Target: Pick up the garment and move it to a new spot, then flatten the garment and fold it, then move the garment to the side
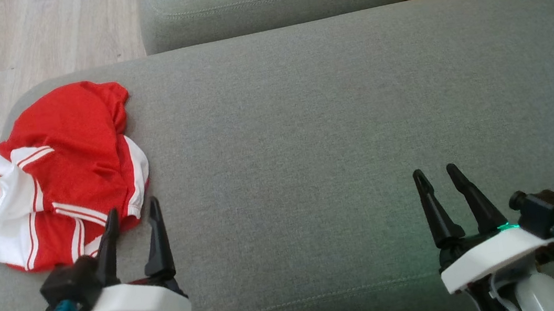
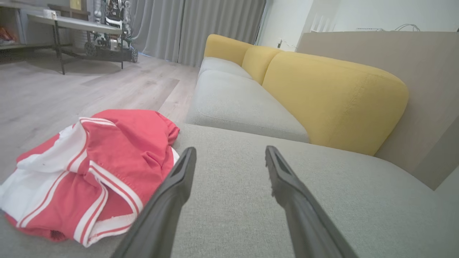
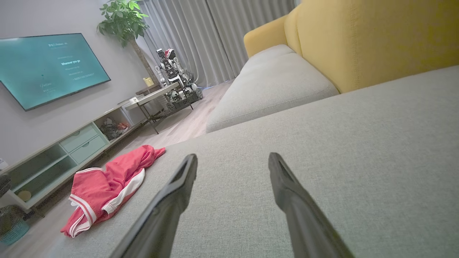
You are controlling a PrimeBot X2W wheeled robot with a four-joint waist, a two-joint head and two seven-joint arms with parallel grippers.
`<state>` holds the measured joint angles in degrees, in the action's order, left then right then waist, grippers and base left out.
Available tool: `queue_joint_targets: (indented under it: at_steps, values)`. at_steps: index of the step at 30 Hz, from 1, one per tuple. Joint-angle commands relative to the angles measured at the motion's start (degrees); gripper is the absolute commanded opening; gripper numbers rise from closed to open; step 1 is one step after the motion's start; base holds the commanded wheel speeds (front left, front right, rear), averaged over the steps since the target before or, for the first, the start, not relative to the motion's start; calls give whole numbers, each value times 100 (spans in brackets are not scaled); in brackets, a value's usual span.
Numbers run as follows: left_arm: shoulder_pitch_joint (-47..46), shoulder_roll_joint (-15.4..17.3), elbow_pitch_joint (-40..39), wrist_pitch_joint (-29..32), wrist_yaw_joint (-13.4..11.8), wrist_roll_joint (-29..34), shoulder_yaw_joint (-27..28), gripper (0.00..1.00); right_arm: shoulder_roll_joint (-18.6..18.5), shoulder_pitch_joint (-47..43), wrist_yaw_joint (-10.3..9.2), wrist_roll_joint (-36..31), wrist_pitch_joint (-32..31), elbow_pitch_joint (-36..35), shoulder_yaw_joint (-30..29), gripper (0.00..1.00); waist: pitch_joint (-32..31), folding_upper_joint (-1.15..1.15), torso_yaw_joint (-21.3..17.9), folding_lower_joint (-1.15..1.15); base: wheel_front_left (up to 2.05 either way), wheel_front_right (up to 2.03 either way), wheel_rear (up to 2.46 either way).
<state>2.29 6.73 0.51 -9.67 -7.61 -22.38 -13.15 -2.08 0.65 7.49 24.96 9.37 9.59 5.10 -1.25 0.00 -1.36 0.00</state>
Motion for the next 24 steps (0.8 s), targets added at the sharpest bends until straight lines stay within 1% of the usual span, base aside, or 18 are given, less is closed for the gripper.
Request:
queue_joint_targets:
  at_steps: [1, 8, 15, 24]
  values:
    - [-154, 95, -274, -89, -43, 233, 86, 100, -62, 312, 0, -220, 116, -260, 146, 100, -9, 0, -3, 0, 0, 0, 0]
    - [-115, 118, -379, -207, -131, 731, 5, 100, -67, 292, 0, -732, 235, -364, 188, 100, -8, 0, 6, 0, 0, 0, 0]
    - [-88, 110, -420, -324, -162, 1185, -18, 100, -71, 323, 0, -1210, 353, -455, 183, 100, 19, 0, 7, 0, 0, 0, 0]
    - [-41, 60, -443, -458, -97, 1691, 41, 100, -76, 347, 0, -1736, 488, -506, 188, 100, 35, 0, -13, 0, 0, 0, 0]
